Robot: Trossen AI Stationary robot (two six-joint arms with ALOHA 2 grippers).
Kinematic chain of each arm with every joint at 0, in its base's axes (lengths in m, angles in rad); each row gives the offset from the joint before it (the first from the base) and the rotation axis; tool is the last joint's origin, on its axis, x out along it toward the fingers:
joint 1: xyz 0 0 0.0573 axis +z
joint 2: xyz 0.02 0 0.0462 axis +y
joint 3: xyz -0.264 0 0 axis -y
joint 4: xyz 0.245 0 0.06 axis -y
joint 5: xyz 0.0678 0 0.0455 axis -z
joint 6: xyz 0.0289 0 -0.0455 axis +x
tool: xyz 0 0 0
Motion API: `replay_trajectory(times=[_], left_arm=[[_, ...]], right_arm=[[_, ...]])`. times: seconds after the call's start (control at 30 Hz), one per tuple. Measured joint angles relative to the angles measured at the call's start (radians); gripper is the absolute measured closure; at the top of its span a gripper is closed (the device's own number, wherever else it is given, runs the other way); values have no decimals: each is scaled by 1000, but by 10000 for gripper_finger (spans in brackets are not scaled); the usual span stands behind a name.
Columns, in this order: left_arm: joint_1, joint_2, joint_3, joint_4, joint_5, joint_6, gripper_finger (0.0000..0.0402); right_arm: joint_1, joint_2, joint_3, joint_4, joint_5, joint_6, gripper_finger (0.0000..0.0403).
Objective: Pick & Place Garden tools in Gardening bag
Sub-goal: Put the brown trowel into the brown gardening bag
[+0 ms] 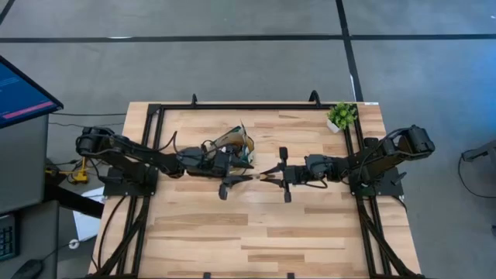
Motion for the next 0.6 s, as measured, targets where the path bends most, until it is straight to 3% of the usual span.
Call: replay_trajectory(times=[0.6], left_arm=[[0,15,0,55,0,-3,329]], right_arm=[[-1,0,0,-8,21,0,342]])
